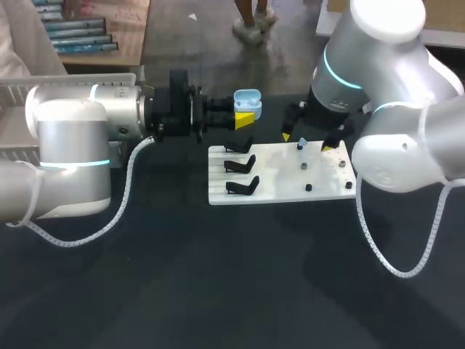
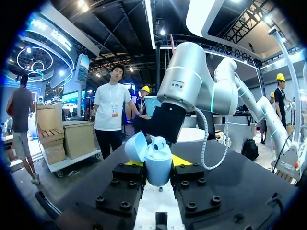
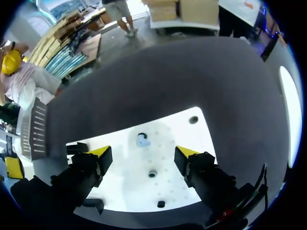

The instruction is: Pick up each earbud case from the left stands, insert the matching earbuds, close the lid, and place the case in the box.

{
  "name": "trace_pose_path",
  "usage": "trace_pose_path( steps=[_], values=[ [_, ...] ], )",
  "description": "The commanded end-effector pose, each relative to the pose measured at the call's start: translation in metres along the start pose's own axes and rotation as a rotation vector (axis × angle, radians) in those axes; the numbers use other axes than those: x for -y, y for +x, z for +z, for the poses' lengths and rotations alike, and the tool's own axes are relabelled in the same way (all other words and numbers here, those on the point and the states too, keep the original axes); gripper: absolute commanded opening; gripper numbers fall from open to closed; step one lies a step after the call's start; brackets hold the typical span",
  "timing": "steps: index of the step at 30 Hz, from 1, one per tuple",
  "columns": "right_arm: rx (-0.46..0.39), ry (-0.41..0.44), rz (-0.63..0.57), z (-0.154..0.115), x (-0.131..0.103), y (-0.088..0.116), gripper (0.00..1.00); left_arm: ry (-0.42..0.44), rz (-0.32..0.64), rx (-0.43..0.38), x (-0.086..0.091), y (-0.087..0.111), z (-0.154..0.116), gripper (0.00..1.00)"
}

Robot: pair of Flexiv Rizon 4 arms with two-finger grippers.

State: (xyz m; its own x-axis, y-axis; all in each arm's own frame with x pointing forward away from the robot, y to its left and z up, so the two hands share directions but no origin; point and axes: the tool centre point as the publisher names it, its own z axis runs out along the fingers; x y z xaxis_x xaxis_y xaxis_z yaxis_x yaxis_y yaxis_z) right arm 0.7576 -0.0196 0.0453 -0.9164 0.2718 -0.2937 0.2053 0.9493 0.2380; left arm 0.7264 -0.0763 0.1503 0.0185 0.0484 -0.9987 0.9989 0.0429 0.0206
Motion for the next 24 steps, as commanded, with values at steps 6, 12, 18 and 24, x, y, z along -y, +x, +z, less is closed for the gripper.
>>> trace_pose_path(
  steps=[6, 12, 18, 24],
  values=[
    [-0.015, -0.012, -0.002, 0.008, -0.0025, -0.0008, 0.68, -0.008, 0.005, 0.005, 0.0021, 0.0009, 0.0004, 0.0],
    [-0.019, -0.022, 0.006, 0.0108, -0.0041, -0.0019, 0.5, -0.008, 0.005, 0.005, 0.0021, 0.0009, 0.0004, 0.0],
    [-0.02, -0.029, 0.018, 0.0128, -0.0048, -0.0023, 0.48, -0.008, 0.005, 0.005, 0.0021, 0.0009, 0.0004, 0.0],
    [-0.02, -0.03, 0.027, 0.0137, -0.0032, -0.0041, 0.47, -0.008, 0.005, 0.005, 0.0021, 0.0009, 0.0004, 0.0]
  ],
)
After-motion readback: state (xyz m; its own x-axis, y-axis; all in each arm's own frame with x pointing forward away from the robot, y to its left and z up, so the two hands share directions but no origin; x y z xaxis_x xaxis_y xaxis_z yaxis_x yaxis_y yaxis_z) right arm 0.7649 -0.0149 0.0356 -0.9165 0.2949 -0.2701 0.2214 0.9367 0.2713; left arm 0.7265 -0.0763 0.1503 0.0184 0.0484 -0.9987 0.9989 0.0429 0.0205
